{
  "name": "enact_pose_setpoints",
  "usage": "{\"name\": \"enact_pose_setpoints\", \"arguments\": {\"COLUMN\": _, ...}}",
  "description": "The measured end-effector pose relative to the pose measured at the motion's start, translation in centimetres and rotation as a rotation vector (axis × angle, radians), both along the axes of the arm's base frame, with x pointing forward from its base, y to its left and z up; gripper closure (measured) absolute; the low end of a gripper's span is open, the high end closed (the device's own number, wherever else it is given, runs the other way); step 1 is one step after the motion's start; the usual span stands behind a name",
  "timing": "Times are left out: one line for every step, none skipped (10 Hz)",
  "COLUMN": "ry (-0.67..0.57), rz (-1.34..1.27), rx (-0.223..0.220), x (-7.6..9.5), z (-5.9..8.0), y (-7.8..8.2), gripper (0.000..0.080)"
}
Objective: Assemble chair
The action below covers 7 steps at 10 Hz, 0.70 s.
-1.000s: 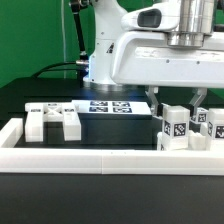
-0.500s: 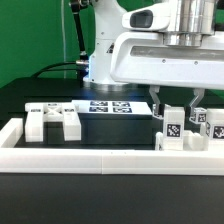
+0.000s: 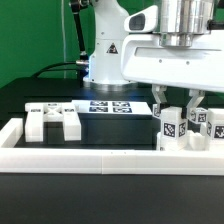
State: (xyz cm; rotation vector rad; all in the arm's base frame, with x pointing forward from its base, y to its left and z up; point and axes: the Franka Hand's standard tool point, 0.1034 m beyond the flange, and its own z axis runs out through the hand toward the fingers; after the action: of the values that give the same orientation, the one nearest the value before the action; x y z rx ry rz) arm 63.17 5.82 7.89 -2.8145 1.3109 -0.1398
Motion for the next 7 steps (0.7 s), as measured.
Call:
{"name": "enact_pose_setpoints", "arguments": {"ry": -0.003, "rz": -0.114, "rx": 0.018, "x": 0.08, "z": -0.04, "y": 0.06, "gripper": 0.0508}}
{"name": "enact_pose_setpoints", "arguments": {"ry": 0.001, "rz": -0.232, "rx": 0.035, "x": 0.06, "z": -0.02, "y": 0.13, "gripper": 0.0508}}
{"name": "enact_pose_setpoints", "arguments": {"ry": 0.006, "rz": -0.353, "rx": 0.053, "x": 0.02, "z": -0.01, "y": 0.31, "gripper": 0.0508}}
{"name": "enact_pose_setpoints", "arguments": {"ry": 0.004, "rz": -0.403, "rx": 0.058, "x": 0.05, "z": -0.02, "y": 0.36, "gripper": 0.0508}}
{"name": "enact_pose_setpoints", "arguments": {"ry": 0.004, "rz": -0.442, "rx": 0.062, "x": 0.05, "z": -0.02, "y": 0.41, "gripper": 0.0508}}
{"name": "enact_pose_setpoints", "arguments": {"ry": 0.004, "rz": -0.457, "rx": 0.064, "x": 0.05, "z": -0.03, "y": 0.43, "gripper": 0.0508}}
{"name": "enact_pose_setpoints", "arguments": {"ry": 0.004, "rz": -0.444, "rx": 0.063, "x": 0.03, "z": -0.05, "y": 0.43, "gripper": 0.0447}}
